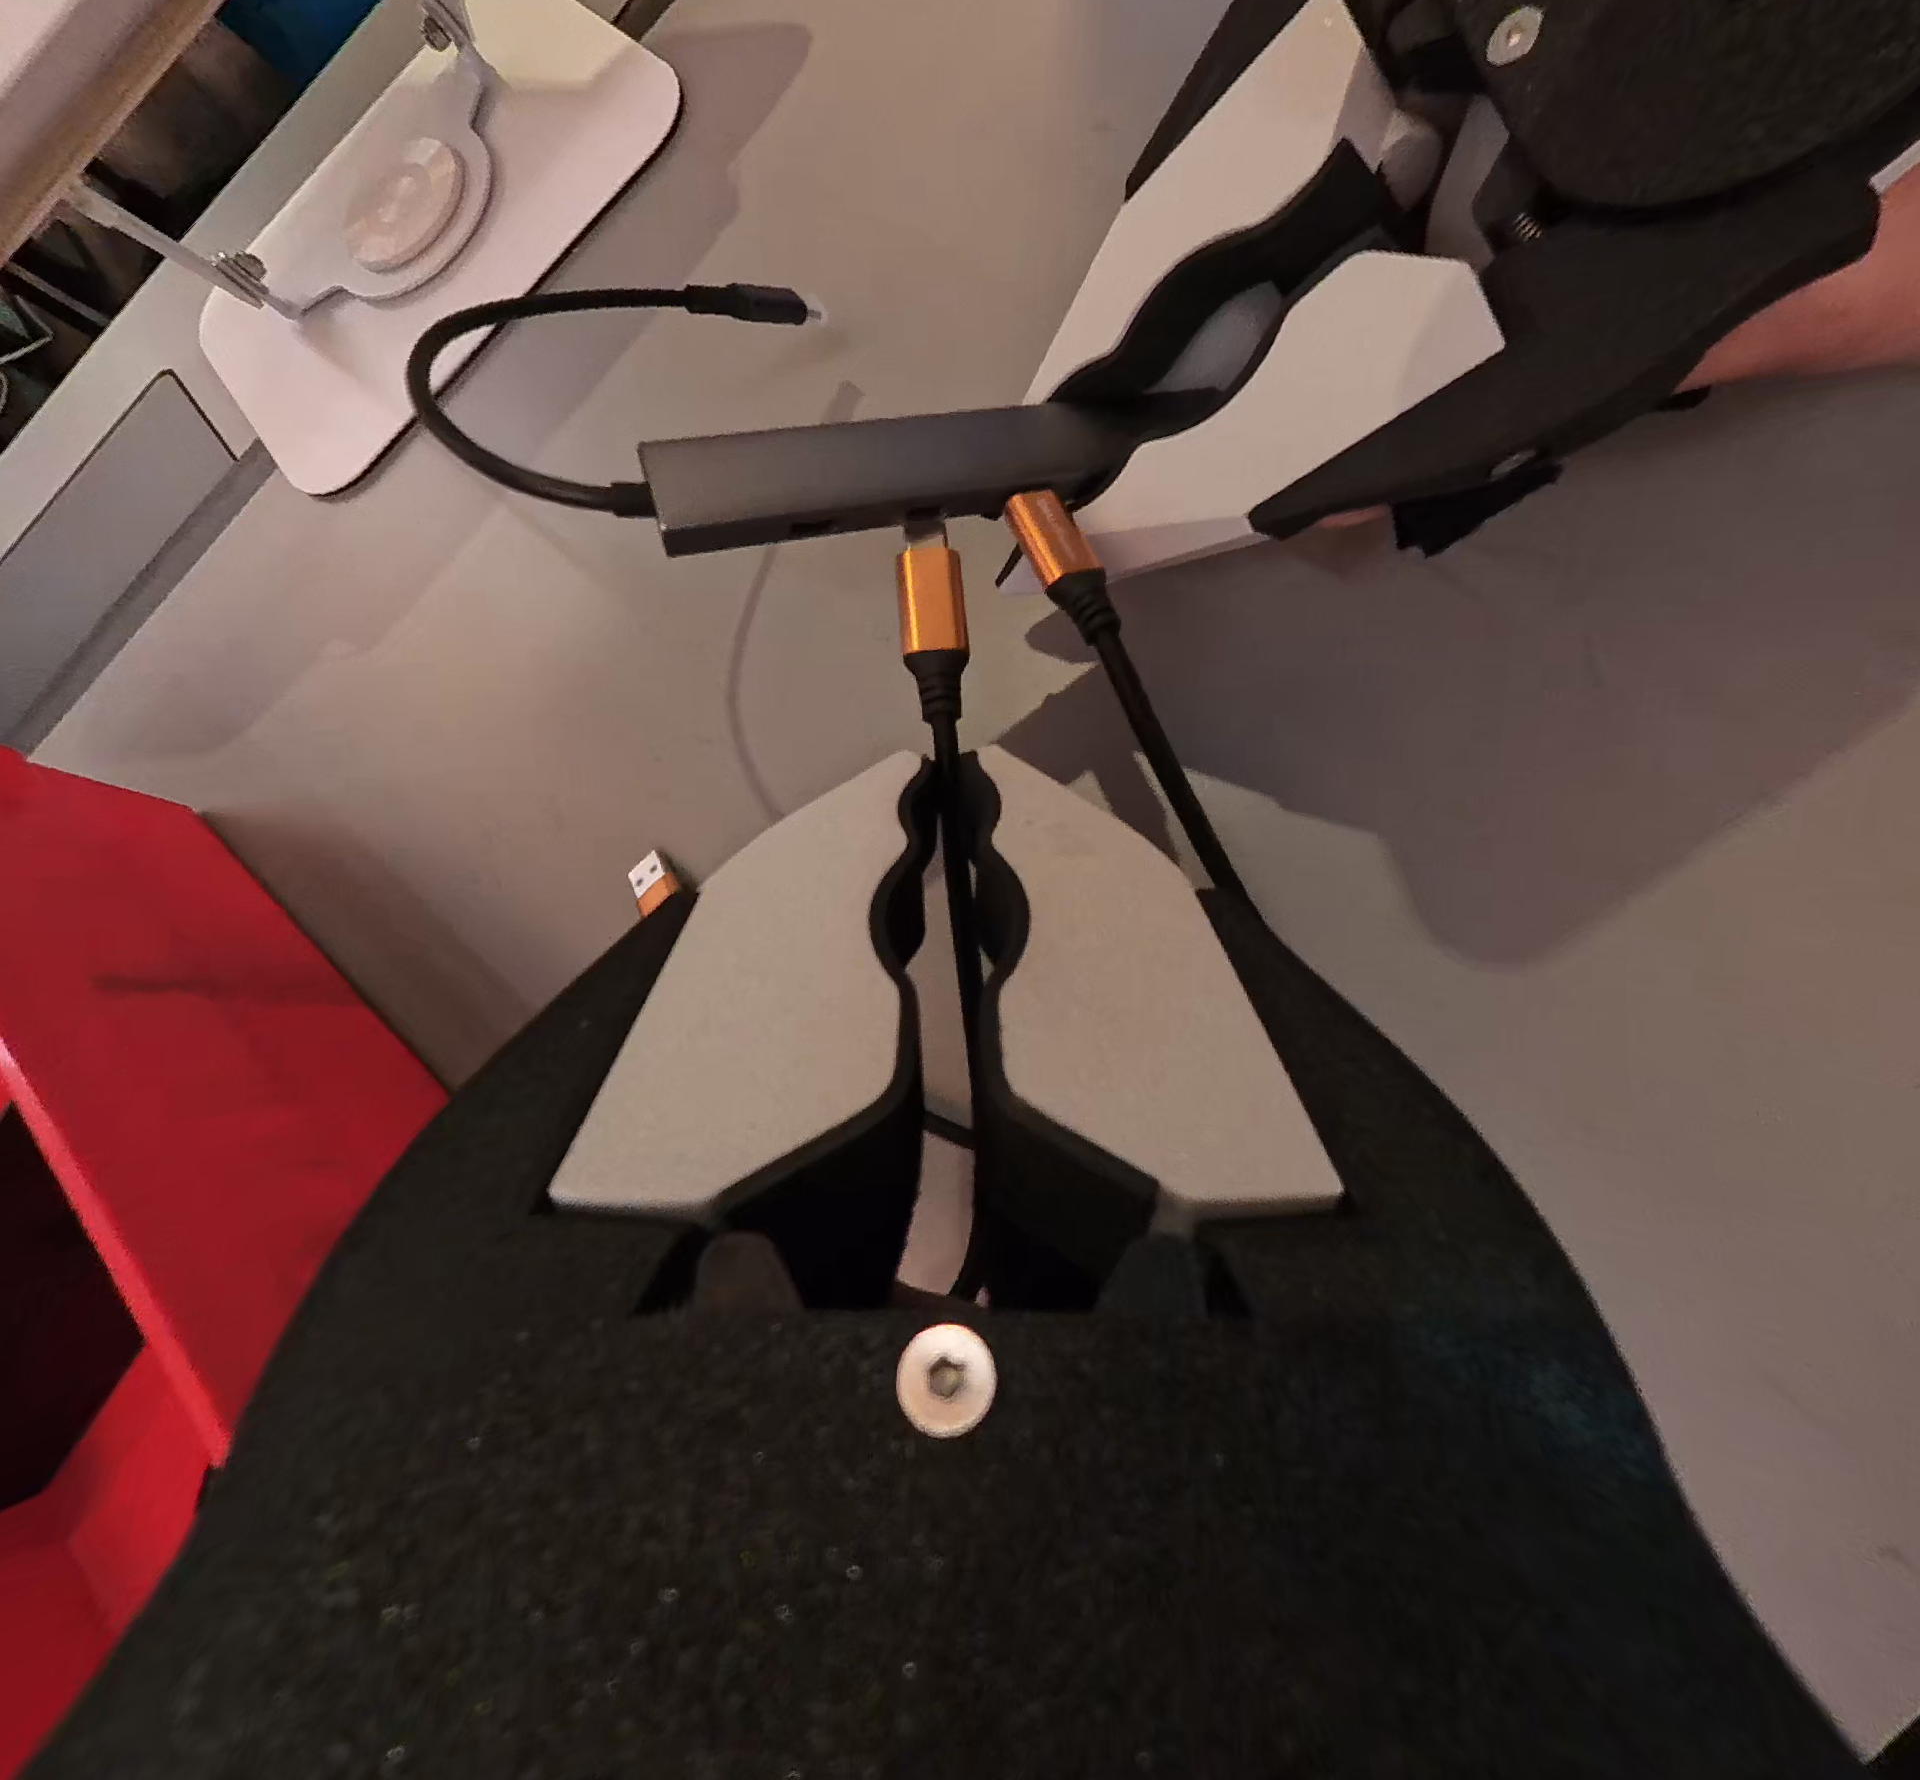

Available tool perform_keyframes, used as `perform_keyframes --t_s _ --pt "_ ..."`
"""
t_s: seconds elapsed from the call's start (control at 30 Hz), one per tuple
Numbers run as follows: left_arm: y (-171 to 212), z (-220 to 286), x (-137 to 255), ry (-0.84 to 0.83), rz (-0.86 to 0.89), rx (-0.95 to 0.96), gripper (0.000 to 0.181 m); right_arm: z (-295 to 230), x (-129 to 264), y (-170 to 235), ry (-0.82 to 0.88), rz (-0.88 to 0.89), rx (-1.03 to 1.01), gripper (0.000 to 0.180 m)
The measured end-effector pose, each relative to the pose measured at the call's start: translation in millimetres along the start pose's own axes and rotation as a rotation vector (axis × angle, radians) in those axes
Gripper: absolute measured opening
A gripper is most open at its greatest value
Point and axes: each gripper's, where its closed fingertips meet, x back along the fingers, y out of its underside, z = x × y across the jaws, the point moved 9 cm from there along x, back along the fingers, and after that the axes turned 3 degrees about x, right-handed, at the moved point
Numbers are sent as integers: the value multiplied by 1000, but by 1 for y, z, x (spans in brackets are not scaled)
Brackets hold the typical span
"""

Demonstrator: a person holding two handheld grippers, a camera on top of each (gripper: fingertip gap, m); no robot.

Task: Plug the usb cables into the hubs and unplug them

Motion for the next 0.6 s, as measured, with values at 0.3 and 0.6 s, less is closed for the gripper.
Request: perform_keyframes --t_s 0.3,0.6 --pt "0 2 0 -4 3 -10 3 -1 0 0 -3 -7 2 16" --pt "1 2 4 2 2 -5 4 -4 -2 0 -11 -15 18 16"
